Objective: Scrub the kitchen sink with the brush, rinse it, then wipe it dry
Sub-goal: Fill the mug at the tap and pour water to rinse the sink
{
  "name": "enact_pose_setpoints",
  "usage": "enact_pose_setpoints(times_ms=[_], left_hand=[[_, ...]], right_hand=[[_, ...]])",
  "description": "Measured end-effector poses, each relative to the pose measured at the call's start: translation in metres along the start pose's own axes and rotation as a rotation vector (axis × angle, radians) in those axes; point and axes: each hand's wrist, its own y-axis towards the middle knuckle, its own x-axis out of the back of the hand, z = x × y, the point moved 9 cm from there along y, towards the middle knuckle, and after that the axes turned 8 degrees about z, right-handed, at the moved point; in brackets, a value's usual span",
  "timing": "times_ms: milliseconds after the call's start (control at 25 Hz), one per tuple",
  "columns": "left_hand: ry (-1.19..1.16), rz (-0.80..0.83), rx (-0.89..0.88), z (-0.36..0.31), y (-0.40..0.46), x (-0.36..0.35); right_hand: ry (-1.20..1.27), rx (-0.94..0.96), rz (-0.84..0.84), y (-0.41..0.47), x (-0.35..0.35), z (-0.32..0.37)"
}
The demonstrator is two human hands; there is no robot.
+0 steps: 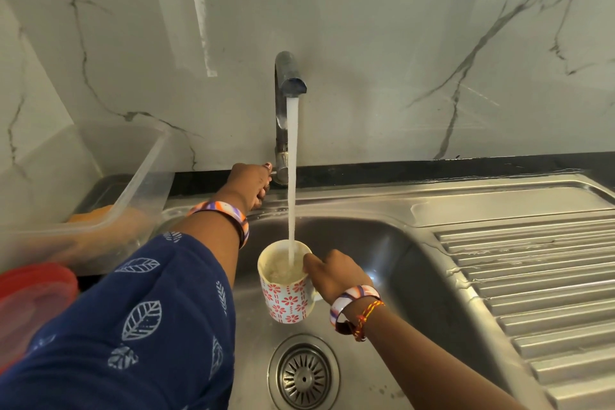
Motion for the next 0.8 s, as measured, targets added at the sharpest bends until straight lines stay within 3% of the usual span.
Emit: enact_pose_setpoints(times_ms=[800], left_hand=[[-0.049,0.004,-0.018,0.0014,-0.0048,0.0004]], right_hand=[[0.043,-0.033,0.025,-0.0026,-0.0028,-0.006]])
